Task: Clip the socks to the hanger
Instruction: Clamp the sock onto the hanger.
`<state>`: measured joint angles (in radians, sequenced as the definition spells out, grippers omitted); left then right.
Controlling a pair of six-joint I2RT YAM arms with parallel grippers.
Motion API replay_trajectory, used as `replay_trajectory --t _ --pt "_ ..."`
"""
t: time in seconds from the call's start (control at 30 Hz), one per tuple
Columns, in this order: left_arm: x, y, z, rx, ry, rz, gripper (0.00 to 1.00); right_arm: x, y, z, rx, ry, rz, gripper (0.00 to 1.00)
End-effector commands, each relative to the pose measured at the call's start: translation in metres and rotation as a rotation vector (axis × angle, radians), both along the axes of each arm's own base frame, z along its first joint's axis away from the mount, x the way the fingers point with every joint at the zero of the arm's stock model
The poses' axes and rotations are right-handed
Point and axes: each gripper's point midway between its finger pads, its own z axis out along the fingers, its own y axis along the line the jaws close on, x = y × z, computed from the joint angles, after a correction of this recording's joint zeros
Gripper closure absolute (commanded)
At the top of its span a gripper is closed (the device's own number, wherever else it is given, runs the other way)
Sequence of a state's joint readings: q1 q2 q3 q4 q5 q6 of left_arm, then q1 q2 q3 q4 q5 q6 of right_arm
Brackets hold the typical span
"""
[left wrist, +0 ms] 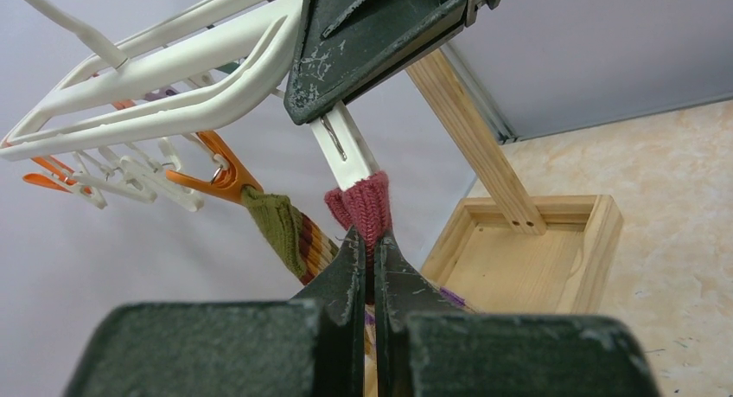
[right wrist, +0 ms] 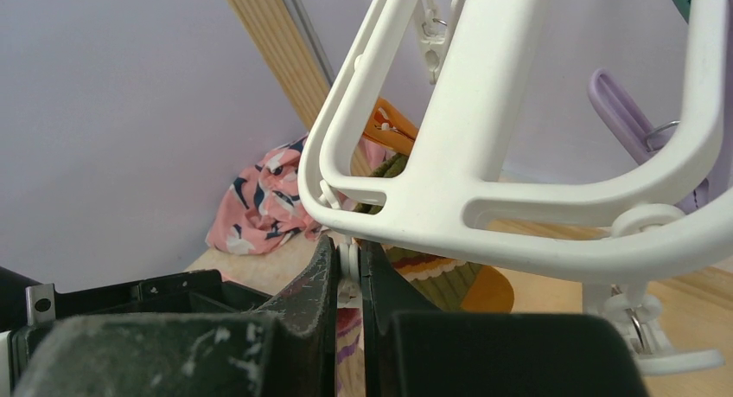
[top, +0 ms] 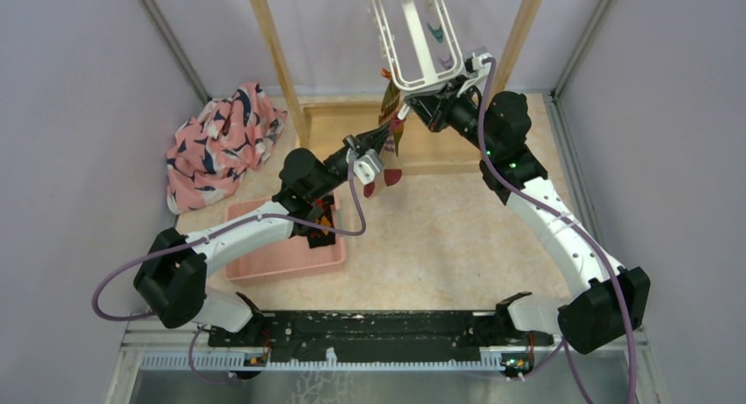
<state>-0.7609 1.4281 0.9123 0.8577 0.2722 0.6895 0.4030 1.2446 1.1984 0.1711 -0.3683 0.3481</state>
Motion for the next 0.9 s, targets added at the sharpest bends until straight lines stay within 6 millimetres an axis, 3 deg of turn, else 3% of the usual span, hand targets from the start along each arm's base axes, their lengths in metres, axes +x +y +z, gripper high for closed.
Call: replay_trajectory --t 0.0,0.53,0.87 --pt "-0.001 0.005 0.029 -0.059 -0.078 0.010 1.00 -0.015 0.010 -0.035 -0.066 0.122 0.078 1.00" --pt "0.000 -0.004 0.027 -0.081 -0.067 -0.026 1.00 -0.013 0.011 -0.039 -0.068 0.134 0.079 1.00" --pt "-0.001 -0.009 0.041 -0.152 -0.096 -0.017 1.00 -0.013 0.011 -0.040 -0.071 0.137 0.076 1.00"
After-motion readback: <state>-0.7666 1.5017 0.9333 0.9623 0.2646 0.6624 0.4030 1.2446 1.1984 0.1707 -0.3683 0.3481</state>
